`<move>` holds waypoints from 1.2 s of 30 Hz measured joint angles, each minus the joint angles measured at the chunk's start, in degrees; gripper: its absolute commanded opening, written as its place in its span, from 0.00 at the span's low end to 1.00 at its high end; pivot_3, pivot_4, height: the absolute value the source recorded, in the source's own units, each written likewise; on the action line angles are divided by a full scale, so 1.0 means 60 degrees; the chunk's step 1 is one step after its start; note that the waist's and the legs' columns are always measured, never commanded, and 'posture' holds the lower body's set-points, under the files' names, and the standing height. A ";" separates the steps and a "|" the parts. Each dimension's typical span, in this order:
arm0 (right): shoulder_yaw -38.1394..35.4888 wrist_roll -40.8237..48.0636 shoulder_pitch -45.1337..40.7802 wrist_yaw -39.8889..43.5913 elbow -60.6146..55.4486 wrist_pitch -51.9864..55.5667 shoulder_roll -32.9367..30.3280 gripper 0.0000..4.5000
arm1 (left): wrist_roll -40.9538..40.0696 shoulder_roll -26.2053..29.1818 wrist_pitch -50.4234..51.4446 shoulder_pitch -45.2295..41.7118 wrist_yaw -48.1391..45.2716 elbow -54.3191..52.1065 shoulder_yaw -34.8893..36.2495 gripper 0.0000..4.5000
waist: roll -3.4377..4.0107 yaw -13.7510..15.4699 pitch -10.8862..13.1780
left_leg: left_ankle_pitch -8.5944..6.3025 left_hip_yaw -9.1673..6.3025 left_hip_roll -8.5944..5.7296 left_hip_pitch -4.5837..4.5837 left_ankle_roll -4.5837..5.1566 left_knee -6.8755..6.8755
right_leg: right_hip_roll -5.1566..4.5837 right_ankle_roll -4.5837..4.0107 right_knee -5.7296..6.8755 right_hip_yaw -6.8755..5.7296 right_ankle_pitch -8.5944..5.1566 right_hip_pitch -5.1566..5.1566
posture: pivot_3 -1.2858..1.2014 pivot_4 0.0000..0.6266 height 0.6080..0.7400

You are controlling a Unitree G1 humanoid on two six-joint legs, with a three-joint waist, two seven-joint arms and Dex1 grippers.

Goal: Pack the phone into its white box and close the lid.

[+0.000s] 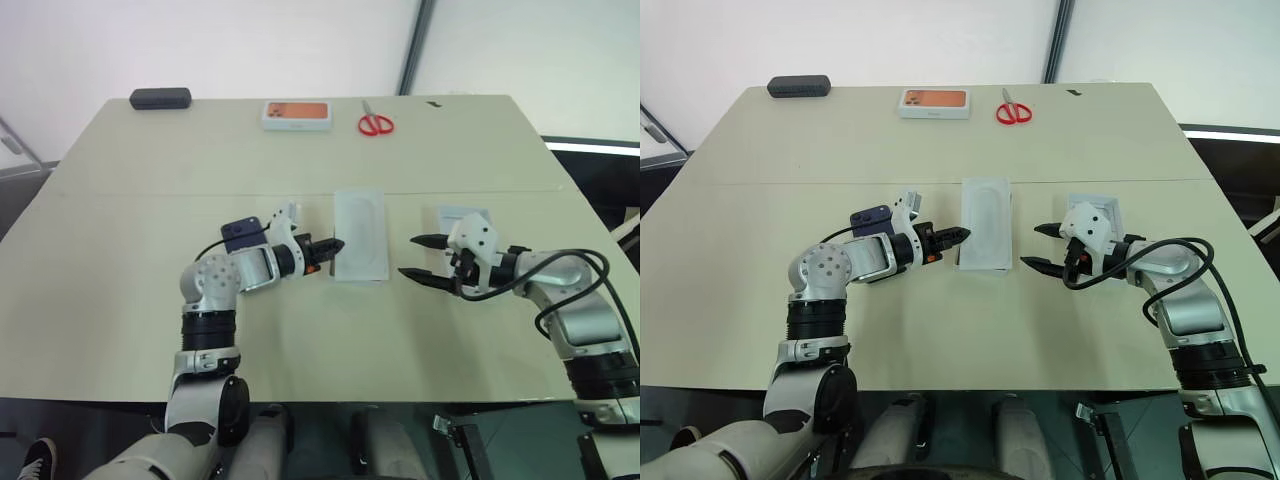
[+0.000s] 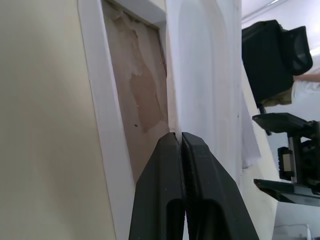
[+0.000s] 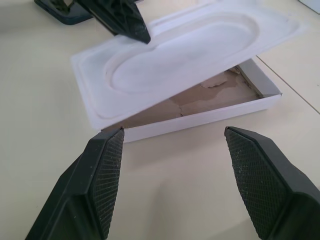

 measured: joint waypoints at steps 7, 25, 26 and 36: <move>0.0019 -0.0134 0.0000 -0.0120 0.0008 -0.0280 0.0076 0.76 | 0.0094 0.0143 -0.0019 -0.0044 -0.0078 0.0044 -0.0111 0.33 | 0.0000 0.0005 0.0000 | 0.0000 -0.0001 0.0000 0.0000 0.0000 0.0000 | 0.0000 0.0000 0.0000 0.0000 0.0000 0.0001 | 0.52 0.24 1.00; 0.0436 -0.0042 -0.1127 -0.0695 0.0041 0.0062 0.1386 0.56 | 0.0533 0.1385 -0.1450 0.0064 -0.1404 -0.0887 -0.0895 1.00 | 0.0001 -0.0037 0.0000 | 0.0003 -0.0002 0.0005 0.0000 -0.0005 -0.0009 | 0.0001 -0.0001 0.0000 0.0003 0.0000 -0.0008 | 0.52 0.24 1.00; 0.0581 -0.0160 -0.1151 -0.0841 0.0041 0.0061 0.1514 0.45 | 0.0643 0.1563 -0.1815 0.0193 -0.1594 -0.1119 -0.0952 1.00 | 0.0001 -0.0025 0.0000 | 0.0006 -0.0003 0.0004 0.0000 -0.0011 -0.0013 | 0.0000 -0.0002 0.0000 0.0003 0.0000 -0.0010 | 0.52 0.24 1.00; 0.2252 -0.1787 -0.1500 -0.1505 0.0753 -0.0352 0.2221 0.01 | 0.1404 0.3512 -0.3684 0.1385 -0.3085 -0.1954 -0.1323 1.00 | 0.0003 -0.0016 0.0000 | 0.0010 -0.0004 0.0002 -0.0002 -0.0017 -0.0026 | -0.0004 -0.0004 -0.0006 0.0004 0.0000 -0.0017 | 0.52 0.24 1.00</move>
